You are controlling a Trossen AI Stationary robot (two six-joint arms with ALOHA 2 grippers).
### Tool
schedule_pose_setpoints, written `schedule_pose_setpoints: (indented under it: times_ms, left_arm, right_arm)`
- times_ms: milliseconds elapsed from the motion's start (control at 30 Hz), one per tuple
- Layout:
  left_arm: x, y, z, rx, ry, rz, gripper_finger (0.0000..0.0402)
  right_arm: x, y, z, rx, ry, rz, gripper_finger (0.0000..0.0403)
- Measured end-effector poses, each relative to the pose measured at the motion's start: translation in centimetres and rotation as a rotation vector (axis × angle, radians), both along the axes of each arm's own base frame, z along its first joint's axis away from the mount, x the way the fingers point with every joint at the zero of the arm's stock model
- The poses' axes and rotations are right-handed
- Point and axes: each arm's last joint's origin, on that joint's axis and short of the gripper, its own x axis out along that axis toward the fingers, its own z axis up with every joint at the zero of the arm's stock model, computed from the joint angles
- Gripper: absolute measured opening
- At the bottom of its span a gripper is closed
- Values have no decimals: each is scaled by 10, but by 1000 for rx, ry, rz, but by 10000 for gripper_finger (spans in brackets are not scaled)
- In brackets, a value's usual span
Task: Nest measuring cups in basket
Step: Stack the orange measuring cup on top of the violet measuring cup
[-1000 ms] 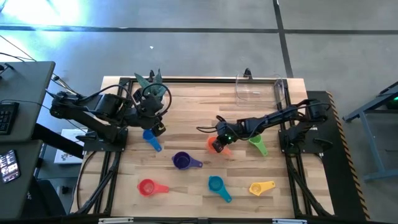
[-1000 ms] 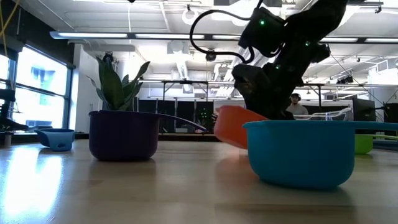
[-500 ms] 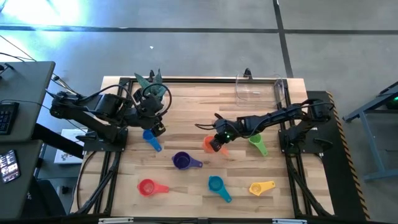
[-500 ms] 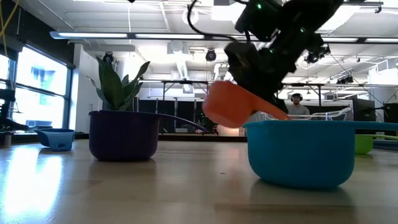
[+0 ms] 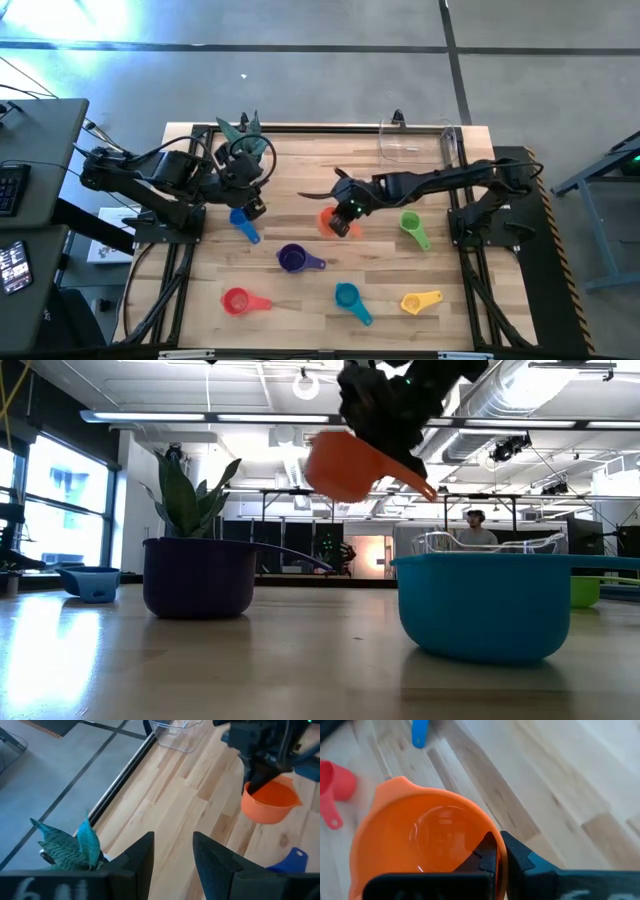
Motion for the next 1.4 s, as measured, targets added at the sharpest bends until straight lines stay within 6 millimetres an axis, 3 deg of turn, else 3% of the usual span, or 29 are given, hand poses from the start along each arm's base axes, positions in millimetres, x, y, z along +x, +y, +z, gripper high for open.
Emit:
schedule_pose_setpoints:
  times_ms: [400,967,1400]
  left_arm:
    - [0,-3,-2,-93,23,-63,127]
    - [0,-11,-5,-367,60,-175,127]
    - [-7,-20,-8,-408,144,-235,127]
  right_arm:
    - [12,0,34,-15,-110,16,1]
    - [21,24,46,162,-264,-28,0]
    - [26,37,56,212,-389,-89,0]
